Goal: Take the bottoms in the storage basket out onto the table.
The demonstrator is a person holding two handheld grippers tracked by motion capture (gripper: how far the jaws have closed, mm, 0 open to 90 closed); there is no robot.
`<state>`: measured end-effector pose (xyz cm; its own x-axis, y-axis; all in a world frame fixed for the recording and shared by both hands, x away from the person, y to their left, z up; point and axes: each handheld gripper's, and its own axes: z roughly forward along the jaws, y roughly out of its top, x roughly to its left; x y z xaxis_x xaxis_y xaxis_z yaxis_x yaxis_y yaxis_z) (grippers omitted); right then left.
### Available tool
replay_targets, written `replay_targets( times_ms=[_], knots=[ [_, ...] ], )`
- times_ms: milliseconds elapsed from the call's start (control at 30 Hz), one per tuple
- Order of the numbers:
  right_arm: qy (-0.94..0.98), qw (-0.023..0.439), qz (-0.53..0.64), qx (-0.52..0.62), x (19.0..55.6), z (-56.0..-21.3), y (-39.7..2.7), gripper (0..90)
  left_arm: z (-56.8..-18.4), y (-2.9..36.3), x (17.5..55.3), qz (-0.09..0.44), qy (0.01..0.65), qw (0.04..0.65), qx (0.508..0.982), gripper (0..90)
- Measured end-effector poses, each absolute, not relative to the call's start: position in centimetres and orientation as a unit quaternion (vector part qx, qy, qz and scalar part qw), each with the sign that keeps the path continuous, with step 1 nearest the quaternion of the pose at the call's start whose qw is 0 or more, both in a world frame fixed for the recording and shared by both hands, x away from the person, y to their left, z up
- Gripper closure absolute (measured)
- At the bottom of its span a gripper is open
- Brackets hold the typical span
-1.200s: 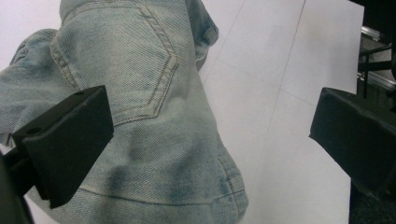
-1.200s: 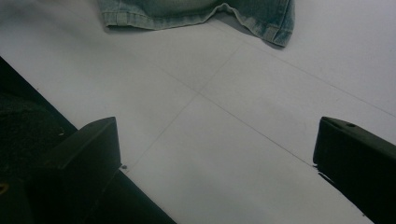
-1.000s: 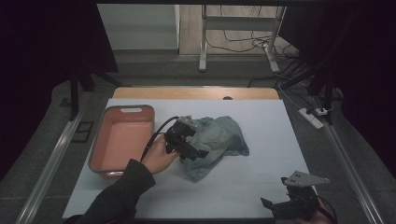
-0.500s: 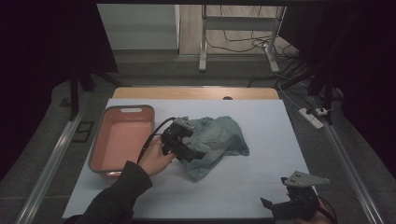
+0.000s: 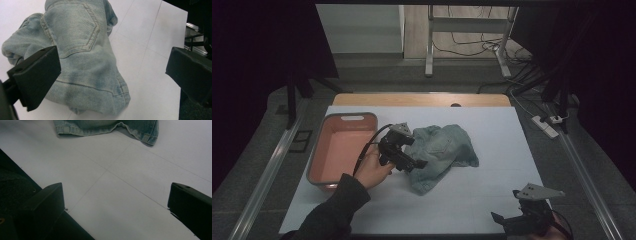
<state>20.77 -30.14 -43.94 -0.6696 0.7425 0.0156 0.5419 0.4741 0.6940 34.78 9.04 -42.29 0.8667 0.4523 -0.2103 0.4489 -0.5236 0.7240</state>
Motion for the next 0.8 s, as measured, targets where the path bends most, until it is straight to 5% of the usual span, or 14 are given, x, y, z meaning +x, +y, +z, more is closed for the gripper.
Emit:
replay_targets(
  times_ms=[800],
  knots=[
    [0.846, 0.147, 0.346, 0.378, 20.7, -43.9, -30.1, 0.7, -42.5, 10.6, 33.7, -0.018, 0.268, 0.417, 0.869, 0.0]
  ],
)
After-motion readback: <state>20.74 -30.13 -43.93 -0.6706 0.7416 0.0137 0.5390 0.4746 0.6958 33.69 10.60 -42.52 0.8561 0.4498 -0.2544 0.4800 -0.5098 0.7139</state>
